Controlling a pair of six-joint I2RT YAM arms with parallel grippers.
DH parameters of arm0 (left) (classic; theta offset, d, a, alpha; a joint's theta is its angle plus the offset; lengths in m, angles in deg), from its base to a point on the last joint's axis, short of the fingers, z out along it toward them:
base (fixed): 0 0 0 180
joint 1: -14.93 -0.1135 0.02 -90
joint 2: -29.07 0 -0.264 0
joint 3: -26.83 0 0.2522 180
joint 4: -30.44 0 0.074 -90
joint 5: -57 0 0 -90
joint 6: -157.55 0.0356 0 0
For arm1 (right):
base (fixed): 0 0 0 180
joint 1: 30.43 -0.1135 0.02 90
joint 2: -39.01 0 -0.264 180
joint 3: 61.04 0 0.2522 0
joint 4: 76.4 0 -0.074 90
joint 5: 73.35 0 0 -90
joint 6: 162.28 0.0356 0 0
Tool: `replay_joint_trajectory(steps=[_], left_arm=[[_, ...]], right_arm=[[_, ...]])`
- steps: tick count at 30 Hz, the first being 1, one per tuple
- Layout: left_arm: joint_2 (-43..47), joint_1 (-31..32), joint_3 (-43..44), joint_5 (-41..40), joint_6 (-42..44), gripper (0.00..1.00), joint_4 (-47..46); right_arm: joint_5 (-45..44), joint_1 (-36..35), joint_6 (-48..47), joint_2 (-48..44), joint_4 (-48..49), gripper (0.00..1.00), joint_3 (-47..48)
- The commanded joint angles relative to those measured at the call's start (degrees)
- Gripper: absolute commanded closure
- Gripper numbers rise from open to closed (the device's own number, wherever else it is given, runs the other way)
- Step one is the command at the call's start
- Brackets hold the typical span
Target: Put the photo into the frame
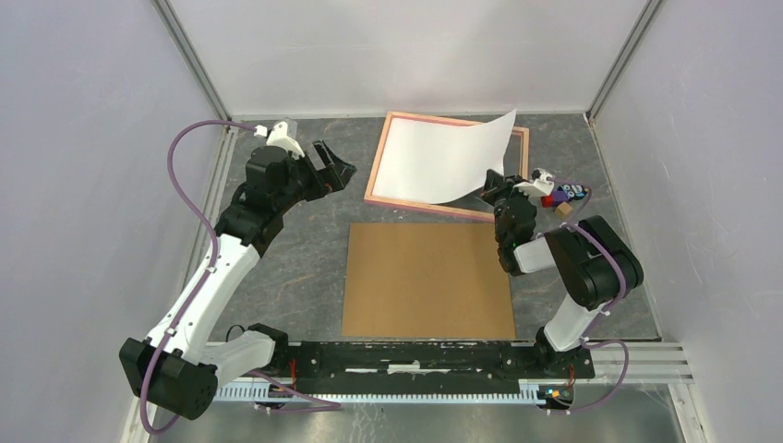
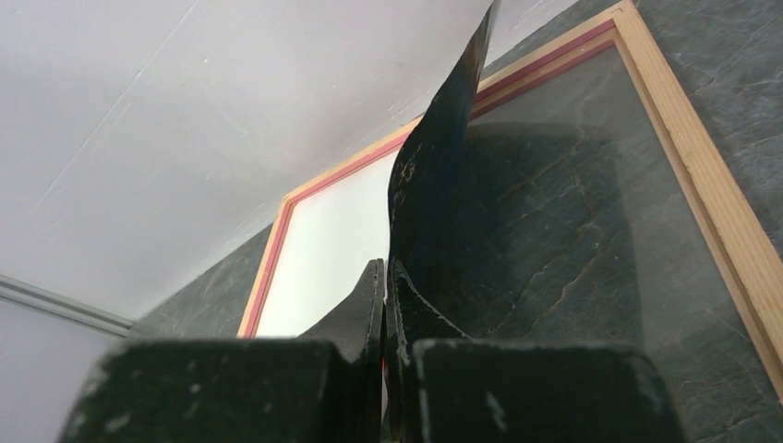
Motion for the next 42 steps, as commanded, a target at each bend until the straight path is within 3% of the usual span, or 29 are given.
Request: replay_joint_trajectory(steps=[1, 12, 21, 28, 31, 35, 42], left_arm=[[1.3, 0.1, 0.0, 0.9, 0.8, 0.00, -3.1], [1.2, 0.1, -0.1, 1.2, 0.6, 0.00, -3.2], [1.0, 0.1, -0.2, 1.7, 0.4, 0.00, -3.4], [0.8, 0.1, -0.2, 2.1, 0.2, 0.00, -3.4], [0.9, 0.0, -0.2, 2.5, 0.1, 0.00, -3.5], [0.9, 0.2, -0.4, 2.8, -0.3, 0.00, -3.7], [0.7, 0.2, -0.5, 3.5, -0.8, 0.00, -4.1]], right_arm=[[0.3, -0.6, -0.5, 0.7, 4.2, 1.00, 1.8], [1.1, -0.8, -0.7, 1.2, 3.5, 1.00, 2.3], [-1.8, -1.0, -0.9, -1.6, -9.4, 0.68, 4.4], [-6.1, -1.0, 0.9, -7.0, -29.1, 0.25, 7.0], [-8.9, -0.7, 1.0, -8.9, -38.9, 0.11, 8.9], [-9.5, 1.9, 0.7, -12.3, -47.4, 0.02, 8.7], [-4.3, 9.3, -10.7, -21.1, -48.9, 0.02, 5.7]])
